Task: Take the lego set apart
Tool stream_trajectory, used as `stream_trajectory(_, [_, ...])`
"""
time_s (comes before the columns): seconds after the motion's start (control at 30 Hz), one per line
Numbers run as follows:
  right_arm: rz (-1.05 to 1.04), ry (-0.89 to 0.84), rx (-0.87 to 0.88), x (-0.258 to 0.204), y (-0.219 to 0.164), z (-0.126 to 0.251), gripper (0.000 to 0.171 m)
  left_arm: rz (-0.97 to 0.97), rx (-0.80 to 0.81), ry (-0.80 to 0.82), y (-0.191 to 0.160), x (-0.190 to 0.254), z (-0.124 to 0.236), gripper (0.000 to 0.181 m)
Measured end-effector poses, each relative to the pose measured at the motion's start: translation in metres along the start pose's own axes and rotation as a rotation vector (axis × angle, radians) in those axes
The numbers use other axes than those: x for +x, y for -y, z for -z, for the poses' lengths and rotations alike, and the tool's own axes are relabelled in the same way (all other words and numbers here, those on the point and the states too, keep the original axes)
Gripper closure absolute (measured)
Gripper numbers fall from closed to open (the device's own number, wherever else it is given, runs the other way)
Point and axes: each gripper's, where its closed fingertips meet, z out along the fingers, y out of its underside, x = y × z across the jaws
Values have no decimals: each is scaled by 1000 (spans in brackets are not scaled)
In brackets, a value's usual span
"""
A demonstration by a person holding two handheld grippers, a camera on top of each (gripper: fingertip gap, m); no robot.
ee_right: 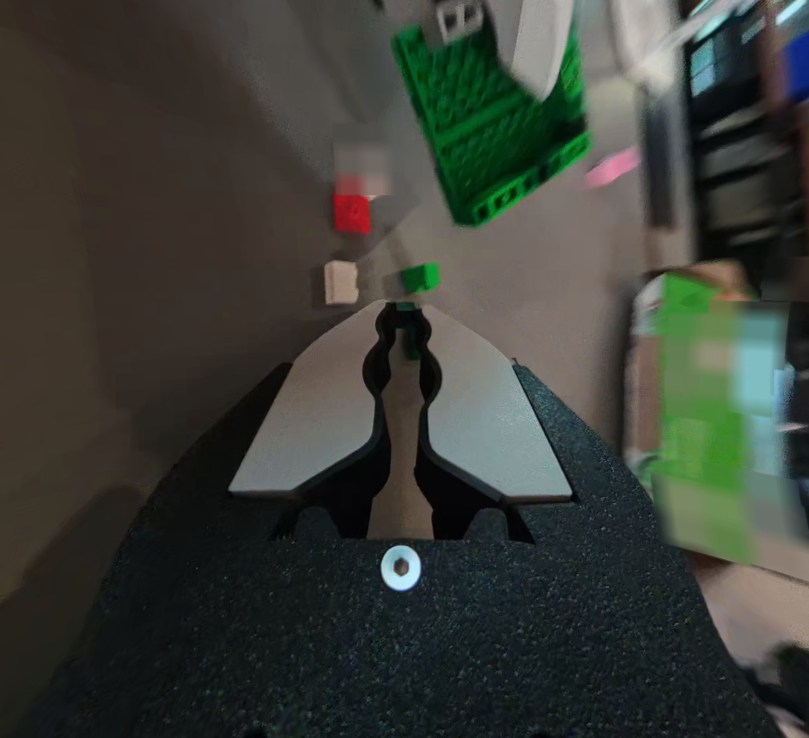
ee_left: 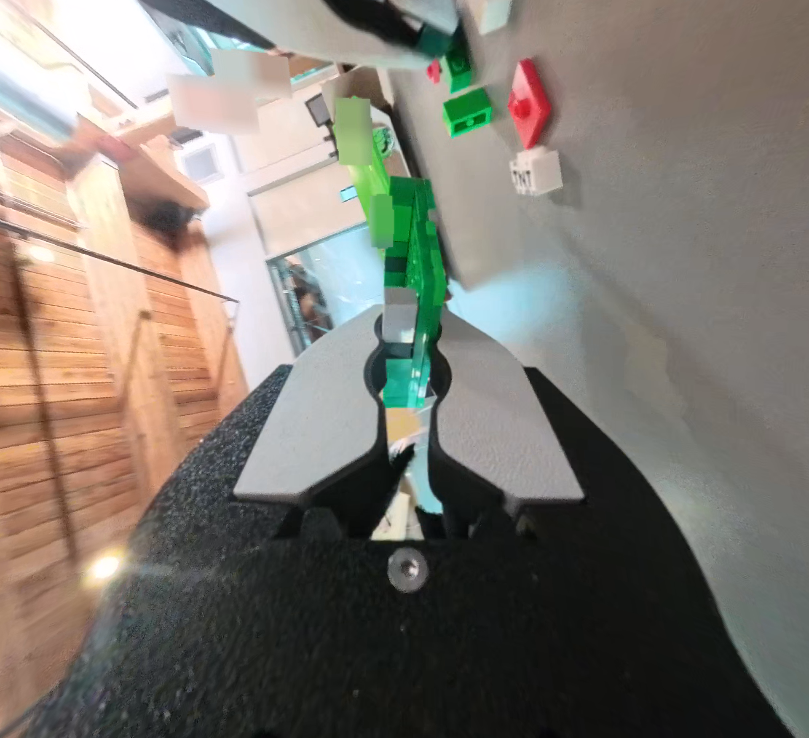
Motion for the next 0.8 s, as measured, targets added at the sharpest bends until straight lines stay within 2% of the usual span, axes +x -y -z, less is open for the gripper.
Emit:
stream_trajectory(0.03, [-76,52,-16,-4,-6,-4,164,-39,-9,18,0,-1,0,167])
stream_trajectory(0.1, [-195,80,41,-2,-3,-2,163,-79,-14,51,4,-5,0,167])
stream_trajectory(0.2, [-403,110,138,9,8,4,150,-99,-18,74,9,-10,0,167])
stream_trajectory(0.37, [-701,151,330,25,30,12,148,-104,-42,104,13,-18,0,167])
stream_trajectory(0.53, [-706,106,365,31,38,13,160,-73,-63,133,16,-27,2,167])
stream_trajectory(0.67, [-762,101,377,36,40,17,163,-48,-60,179,15,-33,4,167])
stream_trajectory(0.8, [-1075,347,655,48,51,41,164,10,-23,226,12,-41,8,167])
